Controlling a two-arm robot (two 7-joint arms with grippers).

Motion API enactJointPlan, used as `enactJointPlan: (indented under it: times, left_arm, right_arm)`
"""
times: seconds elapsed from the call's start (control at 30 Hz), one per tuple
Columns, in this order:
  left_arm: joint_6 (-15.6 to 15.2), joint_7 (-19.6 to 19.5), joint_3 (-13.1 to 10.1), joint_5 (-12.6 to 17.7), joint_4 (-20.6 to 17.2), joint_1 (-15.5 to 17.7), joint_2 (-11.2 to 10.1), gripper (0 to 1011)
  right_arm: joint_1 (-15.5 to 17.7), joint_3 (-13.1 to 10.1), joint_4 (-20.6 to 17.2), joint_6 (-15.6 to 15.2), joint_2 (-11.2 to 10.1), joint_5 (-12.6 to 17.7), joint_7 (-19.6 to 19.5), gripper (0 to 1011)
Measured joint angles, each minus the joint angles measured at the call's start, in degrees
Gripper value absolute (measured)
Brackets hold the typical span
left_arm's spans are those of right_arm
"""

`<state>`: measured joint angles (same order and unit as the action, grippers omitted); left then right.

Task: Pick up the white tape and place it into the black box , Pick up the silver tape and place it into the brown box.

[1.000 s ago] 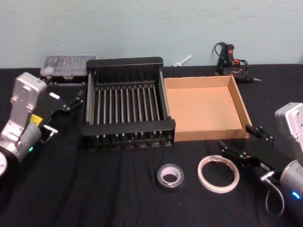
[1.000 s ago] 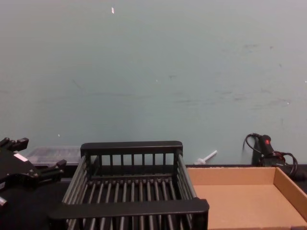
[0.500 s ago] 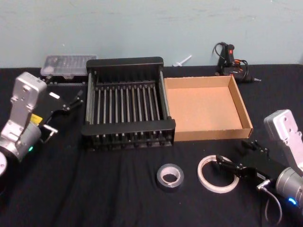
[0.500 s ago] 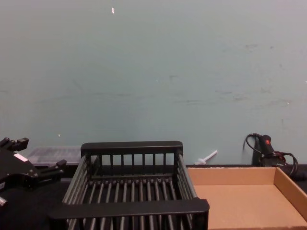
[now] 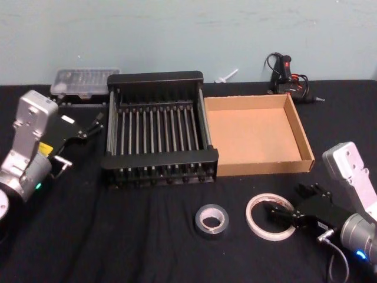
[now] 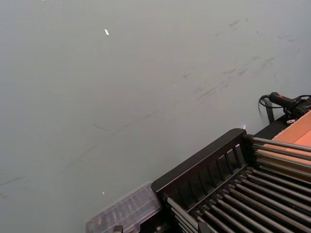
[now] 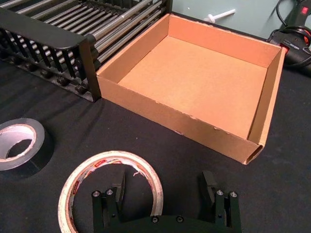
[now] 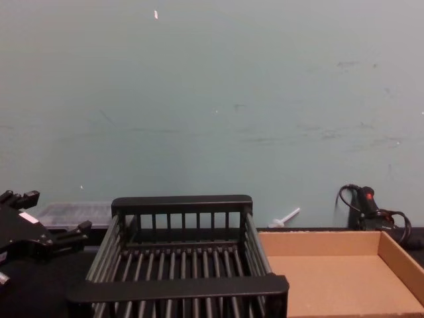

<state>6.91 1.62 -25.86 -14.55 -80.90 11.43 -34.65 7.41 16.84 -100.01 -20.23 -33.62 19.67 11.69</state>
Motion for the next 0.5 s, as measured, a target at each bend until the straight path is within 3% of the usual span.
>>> enactJointPlan:
  times: [0.5]
  left_arm:
    - [0.0,0.0,0.0,0.0,0.0,0.0,0.0,1002]
  right_arm:
    - [0.29,-0.91,0.27,-0.7,1.28,-1.73,1.59,1002]
